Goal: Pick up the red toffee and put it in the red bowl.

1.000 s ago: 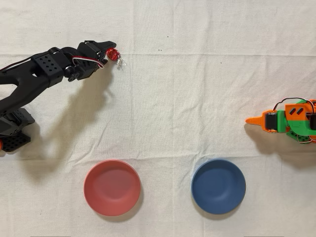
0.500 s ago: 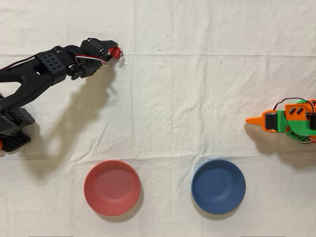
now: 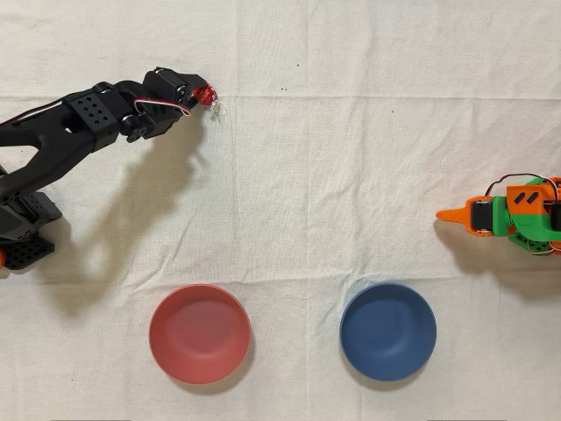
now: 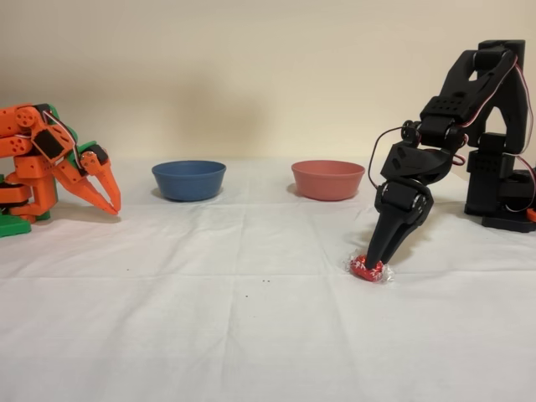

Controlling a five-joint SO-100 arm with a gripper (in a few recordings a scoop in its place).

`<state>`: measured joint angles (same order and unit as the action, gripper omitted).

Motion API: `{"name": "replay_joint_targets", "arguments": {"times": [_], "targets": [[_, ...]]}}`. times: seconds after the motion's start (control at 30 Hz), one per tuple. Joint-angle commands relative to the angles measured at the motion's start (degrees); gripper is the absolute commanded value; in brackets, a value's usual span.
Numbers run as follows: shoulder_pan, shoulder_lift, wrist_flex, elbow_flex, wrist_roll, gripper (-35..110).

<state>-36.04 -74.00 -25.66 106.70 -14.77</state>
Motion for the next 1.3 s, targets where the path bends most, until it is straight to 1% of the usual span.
{"name": "replay_joint_targets", "arguments": {"times": [0.0,0.27,0.67,0.93,1.27], "targets": [[0.4,-3.2,-0.5,1.4,-1.1,8],[2.3,-10.2,-2.7,5.7,-1.9,8],[4.3,-25.8,-7.2,15.2,-2.3,7],[10.0,-35.3,-13.0,16.9,-5.9,6],[20.7,-42.3,-17.7,14.1,-11.2,6]]}}
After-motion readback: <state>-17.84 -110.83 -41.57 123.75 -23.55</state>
